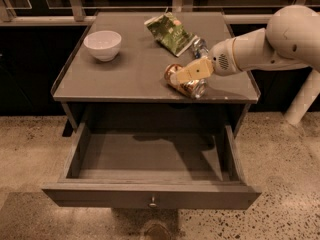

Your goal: Pick orange can from top drawer and place on counter

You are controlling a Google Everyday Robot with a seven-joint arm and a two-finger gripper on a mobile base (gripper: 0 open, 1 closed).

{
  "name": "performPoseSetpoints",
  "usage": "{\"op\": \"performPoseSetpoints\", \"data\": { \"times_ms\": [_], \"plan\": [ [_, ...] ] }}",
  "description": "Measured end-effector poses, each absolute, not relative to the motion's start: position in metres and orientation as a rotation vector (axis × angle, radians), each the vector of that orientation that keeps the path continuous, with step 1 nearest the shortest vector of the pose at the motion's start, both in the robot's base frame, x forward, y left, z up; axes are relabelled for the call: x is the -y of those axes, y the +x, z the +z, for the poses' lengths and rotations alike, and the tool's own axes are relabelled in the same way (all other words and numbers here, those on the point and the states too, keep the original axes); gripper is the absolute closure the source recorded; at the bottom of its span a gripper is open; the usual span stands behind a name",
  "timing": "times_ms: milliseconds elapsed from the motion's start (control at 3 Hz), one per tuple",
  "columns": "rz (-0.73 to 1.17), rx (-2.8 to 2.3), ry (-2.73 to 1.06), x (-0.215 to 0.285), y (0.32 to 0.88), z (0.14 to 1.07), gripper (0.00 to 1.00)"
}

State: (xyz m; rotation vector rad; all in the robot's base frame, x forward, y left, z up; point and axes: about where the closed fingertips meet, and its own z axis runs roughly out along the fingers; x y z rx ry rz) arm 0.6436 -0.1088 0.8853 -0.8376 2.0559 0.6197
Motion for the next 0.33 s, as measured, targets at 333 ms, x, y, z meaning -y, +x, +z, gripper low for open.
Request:
{"op": "performPoseSetpoints", "data": {
  "times_ms": [333],
  "plan": [
    [0.62,-2.056,-0.838,0.1088,0.6436,0.8853,0.0]
  ]
}}
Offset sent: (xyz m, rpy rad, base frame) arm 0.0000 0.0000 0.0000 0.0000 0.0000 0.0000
